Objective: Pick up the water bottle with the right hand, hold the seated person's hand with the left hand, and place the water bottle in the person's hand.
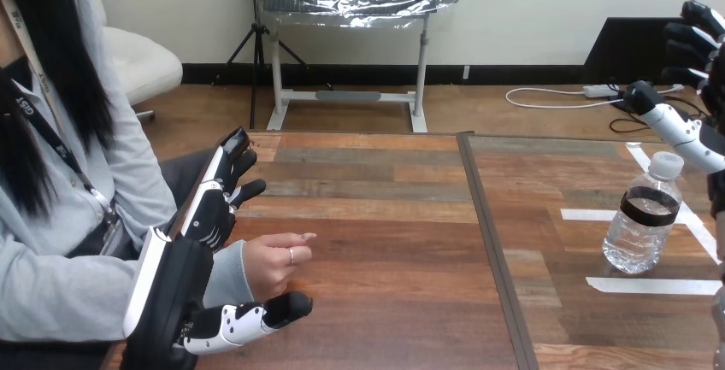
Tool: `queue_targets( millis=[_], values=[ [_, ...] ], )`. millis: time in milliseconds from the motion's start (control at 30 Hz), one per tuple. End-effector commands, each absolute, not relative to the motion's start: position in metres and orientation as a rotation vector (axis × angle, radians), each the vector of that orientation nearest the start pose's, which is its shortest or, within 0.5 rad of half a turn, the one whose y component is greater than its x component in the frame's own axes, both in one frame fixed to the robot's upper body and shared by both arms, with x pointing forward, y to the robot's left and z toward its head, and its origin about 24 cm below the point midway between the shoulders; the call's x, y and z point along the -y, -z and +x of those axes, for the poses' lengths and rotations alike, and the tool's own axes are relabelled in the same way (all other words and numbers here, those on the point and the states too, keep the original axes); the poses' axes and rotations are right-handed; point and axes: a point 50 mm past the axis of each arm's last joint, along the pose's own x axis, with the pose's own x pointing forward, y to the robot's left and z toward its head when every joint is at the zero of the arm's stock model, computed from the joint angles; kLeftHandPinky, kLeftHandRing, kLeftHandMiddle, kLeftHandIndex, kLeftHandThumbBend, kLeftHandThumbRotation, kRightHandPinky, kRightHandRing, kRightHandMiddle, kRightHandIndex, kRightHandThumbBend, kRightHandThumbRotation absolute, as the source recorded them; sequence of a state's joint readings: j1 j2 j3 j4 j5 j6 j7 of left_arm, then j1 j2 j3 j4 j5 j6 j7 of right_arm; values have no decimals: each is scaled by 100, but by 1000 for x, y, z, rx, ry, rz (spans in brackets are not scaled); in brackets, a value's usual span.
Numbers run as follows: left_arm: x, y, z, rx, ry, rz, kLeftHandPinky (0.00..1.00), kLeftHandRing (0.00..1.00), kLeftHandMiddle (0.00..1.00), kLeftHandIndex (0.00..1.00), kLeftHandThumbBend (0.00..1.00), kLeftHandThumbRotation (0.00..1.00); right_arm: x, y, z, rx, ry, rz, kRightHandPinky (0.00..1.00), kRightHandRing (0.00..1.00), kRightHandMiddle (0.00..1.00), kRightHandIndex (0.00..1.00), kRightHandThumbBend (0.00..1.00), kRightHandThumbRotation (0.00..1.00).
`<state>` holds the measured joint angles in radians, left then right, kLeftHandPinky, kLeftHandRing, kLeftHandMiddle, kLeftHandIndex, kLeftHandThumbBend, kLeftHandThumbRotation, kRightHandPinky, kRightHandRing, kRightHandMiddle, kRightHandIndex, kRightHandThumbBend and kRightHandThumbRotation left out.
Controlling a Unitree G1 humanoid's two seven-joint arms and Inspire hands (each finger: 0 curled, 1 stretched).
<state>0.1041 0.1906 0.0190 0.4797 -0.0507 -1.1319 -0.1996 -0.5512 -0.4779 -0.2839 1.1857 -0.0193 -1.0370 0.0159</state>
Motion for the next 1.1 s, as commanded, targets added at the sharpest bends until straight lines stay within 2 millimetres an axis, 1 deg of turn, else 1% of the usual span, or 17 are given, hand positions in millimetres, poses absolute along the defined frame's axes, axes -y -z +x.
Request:
queue_targets(
  millis=[0, 400, 1067],
  values=[
    [-191, -32, 200, 593, 177, 217, 88, 96, 99, 97, 100, 57, 302, -117, 316, 553, 262, -396, 71, 82, 81, 86, 100, 57],
    [-190, -32, 200, 595, 180, 215, 88, 96, 99, 97, 100, 57, 306, -114, 316, 516, 285, -409, 71, 82, 81, 86, 100, 58],
    [-190, -32, 200, 599, 184, 210, 88, 96, 99, 97, 100, 58, 312, -106, 320, 404, 329, -455, 71, 81, 79, 86, 100, 61]
  ],
)
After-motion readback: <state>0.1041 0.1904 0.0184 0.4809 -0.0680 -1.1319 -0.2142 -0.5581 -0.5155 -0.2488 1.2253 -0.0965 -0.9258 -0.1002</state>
